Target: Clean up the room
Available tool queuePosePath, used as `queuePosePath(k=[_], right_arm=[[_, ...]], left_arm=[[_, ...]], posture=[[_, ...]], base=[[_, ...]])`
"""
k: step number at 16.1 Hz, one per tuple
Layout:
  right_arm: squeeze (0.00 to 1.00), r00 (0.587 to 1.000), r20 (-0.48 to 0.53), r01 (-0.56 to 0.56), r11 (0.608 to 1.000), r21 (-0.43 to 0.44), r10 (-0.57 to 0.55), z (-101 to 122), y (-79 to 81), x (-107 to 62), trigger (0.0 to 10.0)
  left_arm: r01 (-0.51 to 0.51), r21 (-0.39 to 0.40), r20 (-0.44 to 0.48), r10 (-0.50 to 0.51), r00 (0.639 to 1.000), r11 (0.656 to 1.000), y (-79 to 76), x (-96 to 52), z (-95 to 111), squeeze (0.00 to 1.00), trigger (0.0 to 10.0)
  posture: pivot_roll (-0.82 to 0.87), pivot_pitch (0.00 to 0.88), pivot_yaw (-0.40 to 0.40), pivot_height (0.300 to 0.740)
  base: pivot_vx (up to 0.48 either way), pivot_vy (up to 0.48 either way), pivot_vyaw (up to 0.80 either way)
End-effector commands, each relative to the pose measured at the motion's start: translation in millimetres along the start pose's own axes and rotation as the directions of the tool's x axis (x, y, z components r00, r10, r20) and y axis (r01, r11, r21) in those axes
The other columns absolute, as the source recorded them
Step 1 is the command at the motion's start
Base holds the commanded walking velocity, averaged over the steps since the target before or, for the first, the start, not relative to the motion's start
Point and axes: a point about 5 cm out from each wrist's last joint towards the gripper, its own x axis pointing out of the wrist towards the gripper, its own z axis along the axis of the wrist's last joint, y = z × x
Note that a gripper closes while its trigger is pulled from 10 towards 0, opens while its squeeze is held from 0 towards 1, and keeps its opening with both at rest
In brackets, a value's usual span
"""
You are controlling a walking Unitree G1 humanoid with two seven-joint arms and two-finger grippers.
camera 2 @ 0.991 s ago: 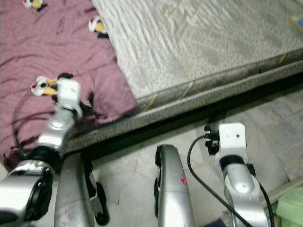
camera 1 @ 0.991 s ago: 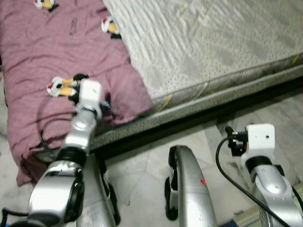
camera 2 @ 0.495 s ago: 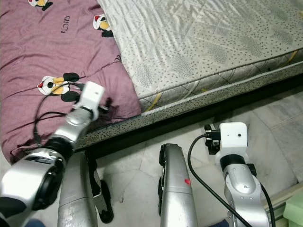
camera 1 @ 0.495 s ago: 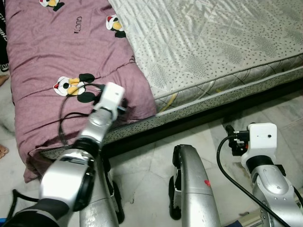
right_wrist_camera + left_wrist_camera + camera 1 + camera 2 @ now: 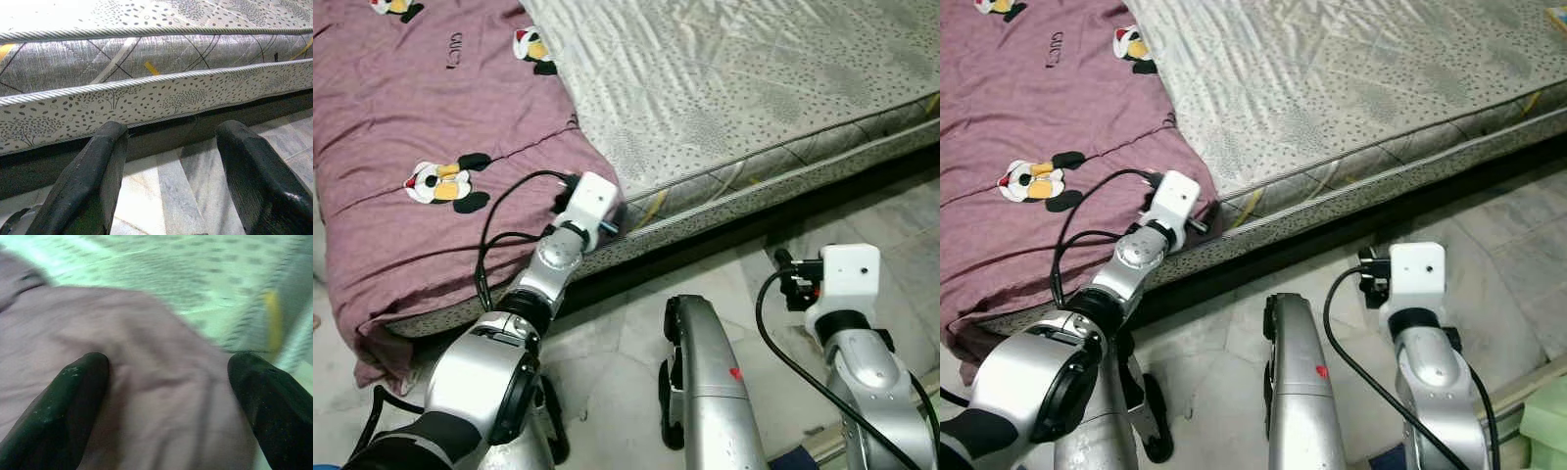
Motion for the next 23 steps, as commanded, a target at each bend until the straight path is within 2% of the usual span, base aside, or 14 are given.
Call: queuePosePath(k=[1,2,4,7,8,9,10,11,13,16,18,20,21,23], right_arm=[[0.00,1.000,-0.013,-0.003,1.000,0.003,0.003,-4,2.3,-0.2,10.0],[0.00,1.000,-0.011,-0.004,1.000,0.004,0.004,-4,3.2,1.4,10.0],[0.00,1.000,0.003,-0.008,1.000,0.011,0.008,-2,6.1,6.9,10.0],[0.00,1.000,0.016,-0.013,1.000,0.019,0.013,-2,9.9,14.7,10.0],[0.00,1.000,0.023,-0.019,1.000,0.022,0.018,-2,12.1,17.8,10.0],[0.00,0.999,0.039,-0.024,0.999,0.035,0.023,0,15.4,22.6,10.0],[0.00,0.998,0.047,-0.031,0.999,0.039,0.029,1,17.9,27.6,10.0],[0.00,0.998,0.051,-0.034,0.999,0.039,0.032,1,19.0,29.5,10.0],[0.00,0.995,0.080,-0.061,0.997,0.050,0.057,5,28.9,40.5,10.0],[0.00,0.992,0.101,-0.077,0.995,0.066,0.070,7,36.9,48.2,10.0],[0.00,0.990,0.117,-0.095,0.992,0.083,0.085,8,46.6,56.1,10.0],[0.00,0.988,0.126,-0.106,0.989,0.099,0.093,9,52.2,59.2,10.0],[0.00,0.984,0.140,-0.130,0.984,0.123,0.113,9,61.1,62.9,10.0],[0.00,0.979,0.154,-0.160,0.975,0.154,0.136,10,71.4,65.6,10.0]], left_arm=[[0.076,0.002,-0.081,-0.076,0.994,0.997,-13.4,-5.9,-20,0.00,10.0],[0.080,-0.007,-0.101,-0.081,0.992,0.997,-13.9,-7.1,-24,0.00,10.0],[0.143,0.020,-0.199,-0.136,0.970,0.989,-20.8,-15.5,-45,0.00,10.0],[0.133,0.020,-0.164,-0.128,0.978,0.991,-16.0,-15.8,-43,0.00,10.0],[0.102,0.018,-0.131,-0.099,0.986,0.995,-9.8,-13.9,-37,0.00,10.0],[0.036,0.013,-0.045,-0.036,0.998,0.999,3.6,-9.6,-21,0.00,10.0],[-0.001,0.009,0.027,0.000,1.000,1.000,13.3,-6.6,-6,0.00,10.0],[-0.015,0.011,0.057,0.014,0.998,1.000,17.3,-5.6,0,0.00,10.0],[-0.114,0.007,0.239,0.109,0.965,0.993,45.4,-4.9,37,0.00,10.0],[-0.191,-0.058,0.348,0.199,0.916,0.980,64.2,-10.8,56,0.00,10.0],[-0.274,-0.163,0.396,0.318,0.862,0.948,78.3,-24.7,55,0.00,10.0],[-0.317,-0.230,0.386,0.386,0.838,0.920,84.4,-35.9,45,0.00,10.0],[-0.382,-0.275,0.362,0.463,0.809,0.882,87.6,-57.2,25,0.00,10.0],[-0.464,-0.324,0.266,0.550,0.792,0.825,86.8,-87.7,-11,0.00,10.0]], posture=[[-0.27,0.263,0.006,0.526],[-0.27,0.258,0.007,0.526],[-0.26,0.241,0.008,0.526],[-0.24,0.211,0.006,0.526],[-0.23,0.201,0.005,0.526],[-0.22,0.189,0.002,0.526],[-0.20,0.167,-0.009,0.526],[-0.20,0.164,-0.010,0.526],[-0.17,0.125,-0.019,0.526],[-0.14,0.098,-0.018,0.526],[-0.11,0.068,-0.017,0.526],[-0.09,0.053,-0.020,0.526],[-0.07,0.036,-0.024,0.526],[-0.04,0.014,-0.027,0.526]], base=[[0.000,0.000,0.00],[0.000,0.000,0.00],[0.000,0.000,0.00],[0.000,0.000,0.00],[0.000,0.000,0.00],[0.000,0.000,0.00],[0.000,0.000,0.00],[0.000,0.000,0.00],[0.000,0.000,0.00],[0.000,0.000,0.00],[0.000,0.000,0.00],[0.000,0.000,0.00],[0.000,0.000,0.00],[0.000,0.000,0.00]])
